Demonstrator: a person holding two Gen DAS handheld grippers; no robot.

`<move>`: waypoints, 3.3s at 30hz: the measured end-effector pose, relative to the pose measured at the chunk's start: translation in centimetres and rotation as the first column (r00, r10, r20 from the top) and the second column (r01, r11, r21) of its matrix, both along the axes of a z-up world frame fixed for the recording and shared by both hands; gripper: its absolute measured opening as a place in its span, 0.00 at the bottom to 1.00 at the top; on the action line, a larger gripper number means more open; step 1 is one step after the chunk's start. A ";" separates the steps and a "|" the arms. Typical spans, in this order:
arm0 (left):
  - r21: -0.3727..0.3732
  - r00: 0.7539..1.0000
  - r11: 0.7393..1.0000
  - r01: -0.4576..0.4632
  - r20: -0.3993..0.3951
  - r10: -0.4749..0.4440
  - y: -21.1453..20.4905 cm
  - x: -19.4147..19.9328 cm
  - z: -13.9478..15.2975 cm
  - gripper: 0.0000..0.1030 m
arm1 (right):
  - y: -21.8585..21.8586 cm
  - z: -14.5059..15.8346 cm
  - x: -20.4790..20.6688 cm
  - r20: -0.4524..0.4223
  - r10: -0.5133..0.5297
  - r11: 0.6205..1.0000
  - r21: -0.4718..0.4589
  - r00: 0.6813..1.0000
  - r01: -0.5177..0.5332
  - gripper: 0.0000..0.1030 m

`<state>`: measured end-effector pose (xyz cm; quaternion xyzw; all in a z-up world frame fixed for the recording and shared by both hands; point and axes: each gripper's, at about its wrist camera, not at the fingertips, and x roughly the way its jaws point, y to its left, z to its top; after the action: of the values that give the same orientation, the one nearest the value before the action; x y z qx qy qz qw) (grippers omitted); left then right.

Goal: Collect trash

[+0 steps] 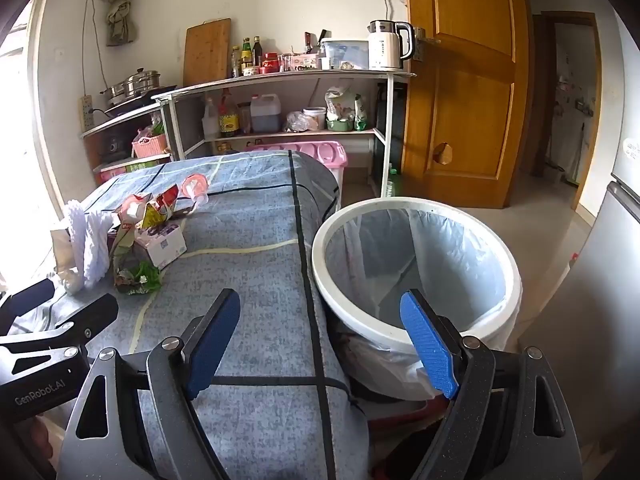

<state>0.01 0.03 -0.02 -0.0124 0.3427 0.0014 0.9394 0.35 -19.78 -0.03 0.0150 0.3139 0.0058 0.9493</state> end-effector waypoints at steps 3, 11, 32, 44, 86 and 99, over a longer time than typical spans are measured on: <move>-0.003 1.000 1.000 0.004 -0.003 -0.004 0.1 0.1 -0.1 0.97 | 0.0 0.0 0.0 0.008 -0.004 1.000 -0.012 1.000 0.004 0.80; 0.008 1.000 1.000 -0.005 0.009 0.005 0.8 -0.2 -0.1 0.97 | 0.1 0.0 -0.3 0.013 -0.010 1.000 -0.022 1.000 0.011 0.80; 0.022 1.000 1.000 -0.010 0.004 0.010 0.2 0.0 -0.2 0.97 | 0.1 0.2 -0.1 0.010 -0.018 1.000 -0.018 1.000 0.018 0.80; 0.029 1.000 0.999 -0.015 0.009 0.015 0.1 -0.1 0.1 0.97 | 0.2 0.3 -0.2 0.014 -0.016 1.000 -0.018 1.000 0.016 0.80; 0.027 1.000 1.000 -0.013 0.010 0.012 0.0 -0.4 0.2 0.97 | 0.3 0.2 -0.4 0.017 -0.016 1.000 -0.023 1.000 0.016 0.80; 0.030 1.000 1.000 -0.008 0.004 0.008 0.4 -0.6 0.4 0.97 | 0.4 0.2 -0.1 0.014 0.006 1.000 -0.011 1.000 -0.006 0.80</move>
<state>-0.56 0.45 0.41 0.0003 0.3409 0.0104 0.9401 0.20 -19.36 0.19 0.0088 0.3073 0.0069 0.9515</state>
